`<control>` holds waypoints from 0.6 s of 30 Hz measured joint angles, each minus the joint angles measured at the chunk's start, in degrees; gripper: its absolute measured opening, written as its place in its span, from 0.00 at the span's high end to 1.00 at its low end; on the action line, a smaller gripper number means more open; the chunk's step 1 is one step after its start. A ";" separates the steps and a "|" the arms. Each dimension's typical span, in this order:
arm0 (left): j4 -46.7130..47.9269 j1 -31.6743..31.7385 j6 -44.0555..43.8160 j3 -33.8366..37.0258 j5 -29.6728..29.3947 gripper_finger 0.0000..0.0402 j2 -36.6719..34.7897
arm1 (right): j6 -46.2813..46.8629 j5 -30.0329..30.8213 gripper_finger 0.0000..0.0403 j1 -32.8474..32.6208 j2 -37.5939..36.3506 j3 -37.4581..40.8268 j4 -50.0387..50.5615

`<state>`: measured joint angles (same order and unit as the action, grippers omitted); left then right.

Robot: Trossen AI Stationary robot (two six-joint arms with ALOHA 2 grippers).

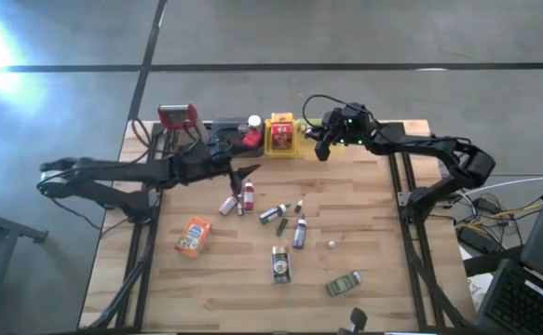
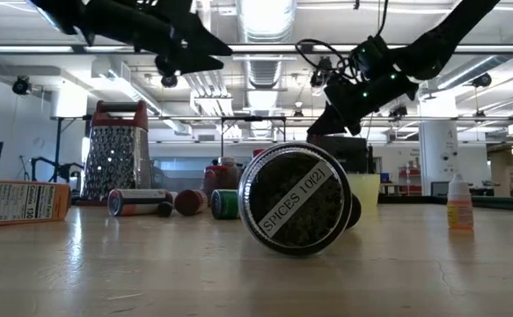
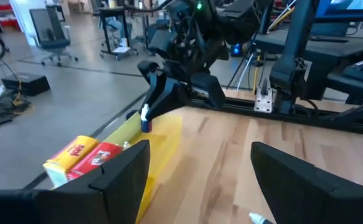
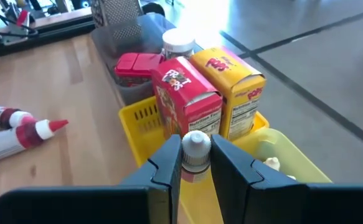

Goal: Pick & Place Kitchen Items
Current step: Put the black food coloring bottle into the light yellow bin

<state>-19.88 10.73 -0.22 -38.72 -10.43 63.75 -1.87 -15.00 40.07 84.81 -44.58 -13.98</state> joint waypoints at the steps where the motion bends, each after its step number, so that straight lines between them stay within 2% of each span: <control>1: -0.19 0.04 0.37 0.73 -0.08 0.29 -0.79 | 0.00 0.00 0.84 0.00 0.93 -0.59 0.02; 11: -1.50 0.06 3.44 2.43 -0.23 0.29 -4.17 | 2.43 0.29 0.84 1.66 10.72 -6.89 0.11; 15: -1.35 0.06 4.49 2.43 -0.23 0.29 -4.11 | 2.38 5.04 0.84 1.82 13.45 -7.76 0.06; 18: -1.50 0.06 4.62 2.43 -0.23 0.29 -4.11 | 3.27 6.18 0.84 1.95 14.52 -7.82 -0.54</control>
<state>-21.38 10.79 4.40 -36.29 -10.66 59.64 1.40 -8.83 42.02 99.32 -52.40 -14.52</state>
